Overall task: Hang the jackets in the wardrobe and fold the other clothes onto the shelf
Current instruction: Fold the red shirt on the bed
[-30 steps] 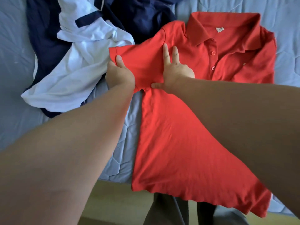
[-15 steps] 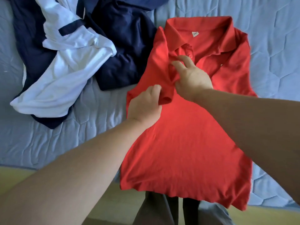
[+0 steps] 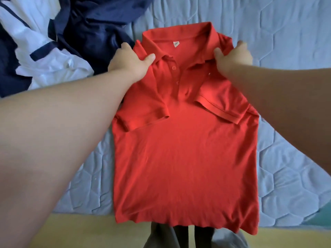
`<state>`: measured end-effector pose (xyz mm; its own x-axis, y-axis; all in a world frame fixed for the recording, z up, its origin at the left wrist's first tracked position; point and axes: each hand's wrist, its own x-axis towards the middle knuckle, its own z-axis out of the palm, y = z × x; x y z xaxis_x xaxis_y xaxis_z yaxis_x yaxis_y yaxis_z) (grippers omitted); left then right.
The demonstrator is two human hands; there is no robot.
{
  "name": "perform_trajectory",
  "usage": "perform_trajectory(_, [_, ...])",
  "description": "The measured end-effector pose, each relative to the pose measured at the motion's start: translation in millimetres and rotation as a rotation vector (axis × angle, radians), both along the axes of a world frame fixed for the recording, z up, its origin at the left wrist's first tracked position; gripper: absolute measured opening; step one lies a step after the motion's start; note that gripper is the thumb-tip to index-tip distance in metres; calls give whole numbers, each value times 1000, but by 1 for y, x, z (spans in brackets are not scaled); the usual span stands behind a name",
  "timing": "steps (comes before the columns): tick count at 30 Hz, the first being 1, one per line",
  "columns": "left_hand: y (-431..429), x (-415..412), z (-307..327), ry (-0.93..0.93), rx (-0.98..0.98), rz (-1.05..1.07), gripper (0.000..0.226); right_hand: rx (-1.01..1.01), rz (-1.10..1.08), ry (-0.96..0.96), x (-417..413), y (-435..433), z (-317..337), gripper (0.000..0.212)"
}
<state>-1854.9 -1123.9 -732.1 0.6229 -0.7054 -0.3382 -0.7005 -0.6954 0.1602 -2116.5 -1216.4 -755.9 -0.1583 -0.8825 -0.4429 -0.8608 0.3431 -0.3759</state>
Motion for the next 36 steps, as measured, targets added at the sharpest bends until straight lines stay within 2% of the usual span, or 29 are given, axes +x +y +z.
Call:
perform_trajectory(2, [-11, 3, 0, 63, 30, 44, 79, 92, -54, -112, 1, -15, 3, 64])
perform_trajectory(5, [-19, 6, 3, 149, 10, 121, 55, 136, -283, -414, 8, -27, 12, 40])
perform_trajectory(7, [-18, 5, 11, 203, -3, 186, 41, 179, -332, -509, 11, -27, 19, 38])
perform_trajectory(13, [-6, 0, 34, 286, -193, 265, 20, 101, -169, -507, 3, -15, 47, 29])
perform_trajectory(17, [18, -11, 53, 553, -347, 400, 27, 9, -60, -447, -7, 23, 67, 24])
perform_trajectory(20, [67, -29, 62, 671, -366, 413, 17, -59, 167, -286, -27, 76, 70, 31])
perform_trajectory(22, [110, -46, 68, 591, -279, 300, 12, -75, 327, -237, -40, 118, 77, 31])
perform_trajectory(25, [173, -71, 70, 382, -168, 10, 32, -54, 601, -173, -65, 173, 82, 31])
perform_trajectory(28, [234, -77, 59, 236, -64, -292, 19, 6, 865, -17, -92, 217, 74, 37])
perform_trajectory(32, [307, -77, 45, 229, 8, -378, 13, 78, 1123, 107, -132, 265, 59, 36])
perform_trajectory(36, [361, -84, 38, 180, 94, -521, 14, -41, 1307, 138, -162, 307, 51, 27])
